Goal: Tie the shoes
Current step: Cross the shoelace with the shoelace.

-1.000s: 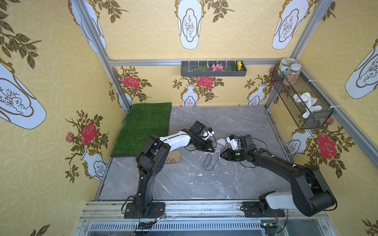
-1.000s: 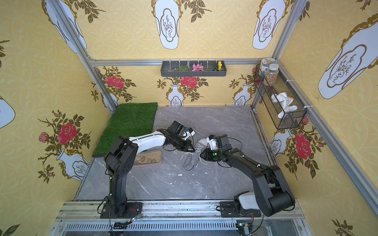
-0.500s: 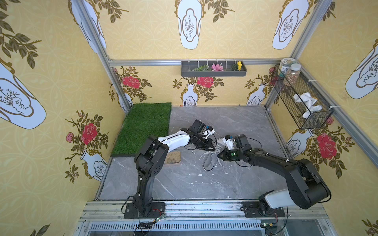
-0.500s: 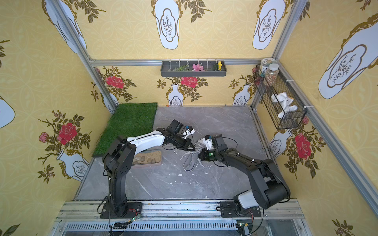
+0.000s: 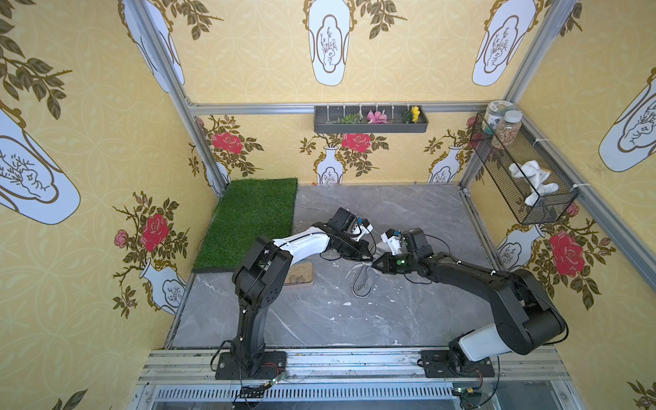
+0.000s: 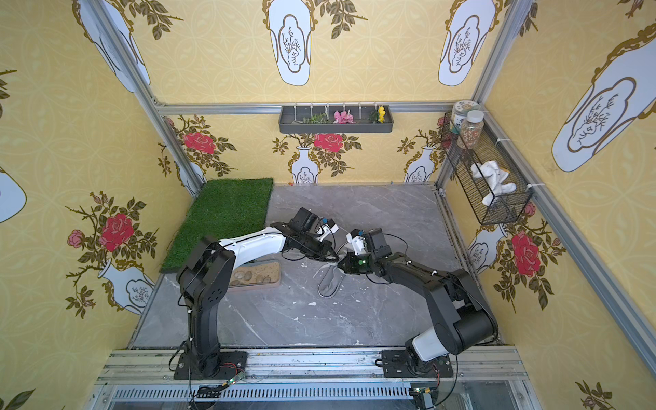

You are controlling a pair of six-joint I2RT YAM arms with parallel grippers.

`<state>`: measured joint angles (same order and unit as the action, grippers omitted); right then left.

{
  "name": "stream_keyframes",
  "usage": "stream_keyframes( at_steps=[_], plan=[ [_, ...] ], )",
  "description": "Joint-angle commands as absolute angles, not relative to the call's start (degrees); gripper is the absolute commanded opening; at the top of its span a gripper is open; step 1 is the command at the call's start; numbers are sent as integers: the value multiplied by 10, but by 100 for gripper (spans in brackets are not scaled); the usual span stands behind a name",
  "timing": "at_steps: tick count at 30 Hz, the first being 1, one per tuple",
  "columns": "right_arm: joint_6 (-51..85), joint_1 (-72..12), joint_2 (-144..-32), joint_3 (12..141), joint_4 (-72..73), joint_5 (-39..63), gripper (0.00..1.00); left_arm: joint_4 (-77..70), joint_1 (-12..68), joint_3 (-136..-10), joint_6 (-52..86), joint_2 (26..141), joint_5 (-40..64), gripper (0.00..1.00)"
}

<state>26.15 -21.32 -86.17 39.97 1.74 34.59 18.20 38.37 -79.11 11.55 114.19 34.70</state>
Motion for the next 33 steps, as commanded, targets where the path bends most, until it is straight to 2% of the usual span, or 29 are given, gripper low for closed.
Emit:
stream_keyframes(
  at_steps=[1,8,20,33],
  plan=[
    [281,-211,-861,403,45,340,0,178,383,-787,103,1141,353,0],
    [283,-206,-838,393,13,296,6,178,384,-783,99,1145,339,0],
    [269,-202,-842,385,-3,291,16,183,383,-785,90,1159,328,0],
    [228,-170,-799,394,-58,328,38,183,384,-777,62,1159,321,0]
  ],
)
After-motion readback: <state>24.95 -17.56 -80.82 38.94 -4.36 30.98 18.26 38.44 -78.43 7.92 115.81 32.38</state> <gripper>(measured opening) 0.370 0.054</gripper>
